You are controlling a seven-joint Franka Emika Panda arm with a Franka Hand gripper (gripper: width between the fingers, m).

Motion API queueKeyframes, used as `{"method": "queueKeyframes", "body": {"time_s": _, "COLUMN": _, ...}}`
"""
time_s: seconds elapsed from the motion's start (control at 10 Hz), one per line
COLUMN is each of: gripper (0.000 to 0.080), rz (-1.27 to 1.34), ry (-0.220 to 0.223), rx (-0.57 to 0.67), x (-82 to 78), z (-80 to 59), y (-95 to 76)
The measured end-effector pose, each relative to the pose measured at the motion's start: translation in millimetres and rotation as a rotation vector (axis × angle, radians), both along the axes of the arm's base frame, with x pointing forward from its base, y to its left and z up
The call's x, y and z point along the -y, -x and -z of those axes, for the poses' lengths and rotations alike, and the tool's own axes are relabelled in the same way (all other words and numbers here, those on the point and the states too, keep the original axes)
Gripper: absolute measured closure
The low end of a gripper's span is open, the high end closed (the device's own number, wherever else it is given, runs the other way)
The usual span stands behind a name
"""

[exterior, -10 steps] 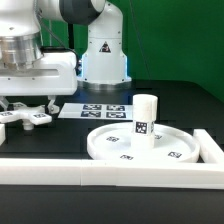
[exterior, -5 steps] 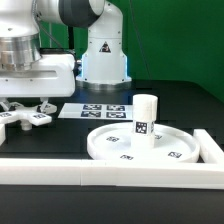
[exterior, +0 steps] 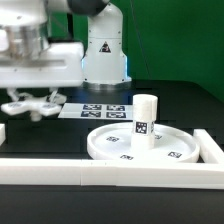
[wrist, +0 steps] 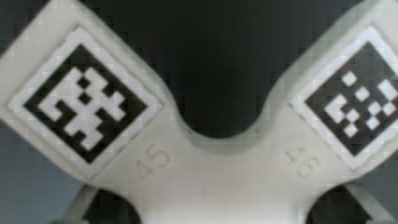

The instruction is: Assemble round table

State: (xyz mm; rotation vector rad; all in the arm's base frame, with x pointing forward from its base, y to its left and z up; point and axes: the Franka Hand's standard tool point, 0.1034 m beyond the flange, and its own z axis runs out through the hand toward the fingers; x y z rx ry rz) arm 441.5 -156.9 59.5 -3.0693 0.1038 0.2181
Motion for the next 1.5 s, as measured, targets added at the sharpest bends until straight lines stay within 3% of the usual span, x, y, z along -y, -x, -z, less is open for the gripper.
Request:
{"method": "queueKeyframes", "body": {"time_s": 0.2, "gripper": 0.0348, "rz": 0.089, "ry": -0.003, "rx": 0.016, "x": -34.4, "z": -29.0, "y": 7.5}}
{"method": "queueKeyframes", "body": {"time_s": 0.6, "gripper": 0.0348, "rz": 0.188, "ry": 0.011, "rx": 0.038, "x": -145.9, "z": -66.0, "y": -31.2}}
{"method": "queueKeyframes", "body": {"time_s": 0.7, "gripper": 0.0348, "rz": 0.155, "ry": 0.015, "rx": 0.050, "x": -163.3, "z": -69.8, "y": -42.4}}
{"method": "queueKeyframes", "body": {"time_s": 0.9, "gripper": 0.0348, "rz": 0.157, "ry": 0.014, "rx": 0.043, "x": -156.4, "z": -66.1, "y": -38.1}}
{"method": "queueKeyframes", "body": {"time_s": 1.2, "gripper": 0.0348, "rz": 0.145, "ry": 0.012, "rx": 0.043, "x": -160.7, "z": -66.9, "y": -41.1}}
{"method": "queueKeyframes", "body": {"time_s": 1.4, "gripper": 0.0348, "rz": 0.076, "ry": -0.004, "rx": 0.094, "x": -187.8, "z": -78.4, "y": -79.8}}
{"method": "queueKeyframes", "body": {"time_s": 1.5, "gripper": 0.0348, "rz": 0.035, "ry": -0.016, "rx": 0.088, "x": -192.6, "z": -82.8, "y": -90.9}}
